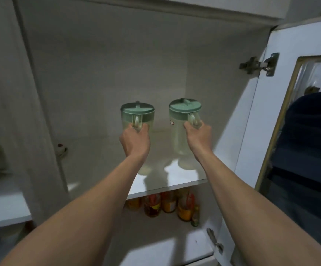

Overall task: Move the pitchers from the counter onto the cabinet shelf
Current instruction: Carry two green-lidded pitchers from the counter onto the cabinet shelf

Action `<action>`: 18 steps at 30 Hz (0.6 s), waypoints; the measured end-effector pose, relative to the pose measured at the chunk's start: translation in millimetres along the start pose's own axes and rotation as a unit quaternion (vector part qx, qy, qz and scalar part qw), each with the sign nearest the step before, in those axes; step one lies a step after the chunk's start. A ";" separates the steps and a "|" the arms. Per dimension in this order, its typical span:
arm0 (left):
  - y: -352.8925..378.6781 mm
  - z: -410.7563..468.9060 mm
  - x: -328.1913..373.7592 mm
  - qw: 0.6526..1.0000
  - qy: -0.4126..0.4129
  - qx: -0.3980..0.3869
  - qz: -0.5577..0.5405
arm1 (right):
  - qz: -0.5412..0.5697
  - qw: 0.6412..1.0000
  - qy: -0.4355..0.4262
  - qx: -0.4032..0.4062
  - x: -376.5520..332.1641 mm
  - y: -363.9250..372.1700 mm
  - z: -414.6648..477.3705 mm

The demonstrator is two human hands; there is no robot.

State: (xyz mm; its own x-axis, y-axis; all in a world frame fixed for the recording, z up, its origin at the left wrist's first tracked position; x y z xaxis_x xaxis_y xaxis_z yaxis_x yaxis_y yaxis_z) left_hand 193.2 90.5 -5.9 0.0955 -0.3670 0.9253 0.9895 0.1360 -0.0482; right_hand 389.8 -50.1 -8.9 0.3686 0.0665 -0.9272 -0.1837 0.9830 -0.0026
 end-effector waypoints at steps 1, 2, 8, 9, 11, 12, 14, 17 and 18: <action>10.8 8.9 -5.8 1.000 0.004 0.001 0.003 | -0.001 1.000 0.002 0.003 7.4 7.9 7.5; 26.9 17.9 -11.2 1.000 0.008 0.001 0.002 | 0.000 1.000 0.003 0.006 15.3 15.8 19.8; 112.9 54.9 -37.8 0.999 0.016 -0.025 0.015 | 0.004 1.000 0.025 -0.015 63.2 65.8 87.0; 126.7 61.0 -41.0 0.999 0.021 -0.023 0.037 | -0.001 0.999 0.024 -0.020 71.0 75.2 99.6; 151.4 72.5 -48.6 0.998 0.016 -0.017 0.052 | -0.009 0.999 0.032 -0.031 86.4 91.6 121.9; 165.8 78.9 -53.7 0.999 0.014 -0.014 0.049 | -0.006 0.999 0.041 -0.032 96.7 100.7 134.9; 189.5 88.6 -62.1 0.998 0.032 -0.011 0.048 | 0.001 0.998 0.046 -0.031 112.9 115.2 155.5; 223.7 103.1 -80.5 0.999 0.033 -0.010 0.037 | 0.017 0.998 0.038 -0.039 136.0 139.2 180.8; 229.1 105.9 -86.2 0.999 0.020 -0.008 0.026 | 0.014 0.998 0.041 -0.041 141.5 143.3 184.2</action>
State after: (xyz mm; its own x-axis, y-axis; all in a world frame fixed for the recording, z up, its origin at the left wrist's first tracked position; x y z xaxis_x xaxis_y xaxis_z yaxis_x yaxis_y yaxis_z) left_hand 400.2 250.6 -56.9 0.1500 -0.3967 0.9056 0.9848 0.1407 -0.1015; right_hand 583.5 131.7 -71.4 0.2874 0.0753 -0.9548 -0.2680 0.9634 -0.0047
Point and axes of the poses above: each hand's wrist, its own z-axis towards the middle knuckle, its own y-axis out of the palm, x = y × z, the point moved 8 cm from there along z, towards the middle knuckle, and after that the axes turned 9 degrees about x, right-handed, at the moved point
